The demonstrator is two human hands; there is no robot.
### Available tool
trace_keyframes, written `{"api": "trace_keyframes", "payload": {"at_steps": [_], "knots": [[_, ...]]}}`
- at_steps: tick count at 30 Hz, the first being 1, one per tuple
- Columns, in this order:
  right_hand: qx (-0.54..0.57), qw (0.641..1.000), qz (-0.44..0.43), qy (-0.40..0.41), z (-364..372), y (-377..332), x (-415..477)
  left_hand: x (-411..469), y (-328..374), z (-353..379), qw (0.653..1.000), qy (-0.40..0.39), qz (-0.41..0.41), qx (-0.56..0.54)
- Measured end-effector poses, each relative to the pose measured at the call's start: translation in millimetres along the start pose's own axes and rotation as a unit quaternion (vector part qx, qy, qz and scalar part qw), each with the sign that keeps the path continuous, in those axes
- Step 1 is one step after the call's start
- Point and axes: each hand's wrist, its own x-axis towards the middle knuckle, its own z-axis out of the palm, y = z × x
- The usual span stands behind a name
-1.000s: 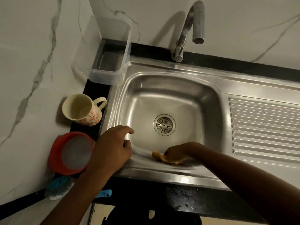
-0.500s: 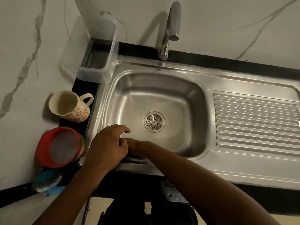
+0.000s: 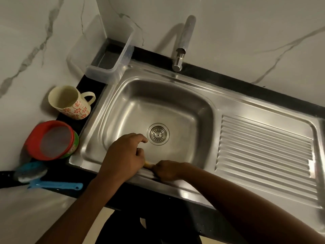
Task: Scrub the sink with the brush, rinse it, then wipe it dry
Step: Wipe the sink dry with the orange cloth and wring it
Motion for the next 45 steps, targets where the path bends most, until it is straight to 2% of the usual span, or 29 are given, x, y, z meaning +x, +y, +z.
{"api": "trace_keyframes", "payload": {"at_steps": [4, 9, 11, 13, 17, 21, 25, 29, 32, 34, 37, 41, 45], "knots": [[-0.044, 0.997, 0.063, -0.026, 6.9, 47.4, -19.6, 1.1, 11.8, 14.7, 1.000, 0.020, -0.012, -0.005], [-0.151, 0.984, 0.095, -0.026, -11.1, 57.6, -56.6, -1.2, 30.8, 37.3, 0.999, 0.042, -0.004, -0.015], [-0.262, 0.960, 0.097, -0.037, -22.1, 67.1, -70.3, -2.4, 32.6, 42.2, 0.999, 0.050, -0.004, -0.020], [-0.376, 0.921, 0.089, -0.056, -33.4, 74.4, -77.9, -5.5, 32.4, 46.3, 0.999, 0.046, -0.011, -0.022], [-0.453, 0.880, 0.144, -0.012, -86.9, 101.2, -71.1, -12.4, 29.9, 50.0, 0.999, 0.031, -0.024, -0.027], [-0.546, 0.810, 0.206, 0.056, -140.9, 150.9, -44.3, -15.6, 28.3, 48.2, 0.999, 0.018, -0.034, -0.017], [-0.494, 0.841, 0.196, 0.102, -136.1, 150.8, -36.1, -16.5, 26.1, 45.8, 0.999, 0.017, -0.041, -0.014], [-0.351, 0.908, 0.228, 0.034, -114.7, 125.0, -30.1, -14.9, 23.1, 43.2, 0.999, 0.001, -0.039, -0.014], [-0.227, 0.951, 0.206, 0.026, -80.3, 117.4, -22.1, -11.7, 17.9, 39.4, 0.999, -0.007, -0.043, -0.017], [-0.210, 0.957, 0.195, -0.038, -52.1, 107.3, -12.0, -6.4, 15.8, 36.6, 0.999, -0.003, -0.036, -0.015], [-0.247, 0.945, 0.189, -0.104, -21.9, 94.3, 2.5, 1.8, 16.8, 32.0, 1.000, -0.006, -0.028, -0.009], [-0.240, 0.955, 0.146, -0.089, -15.2, 74.9, -9.2, 9.9, 15.2, 26.8, 1.000, -0.014, -0.002, -0.005], [-0.248, 0.957, 0.149, -0.037, -19.2, 79.6, -14.3, 14.1, 10.3, 22.2, 0.999, -0.041, 0.016, 0.006]]}}
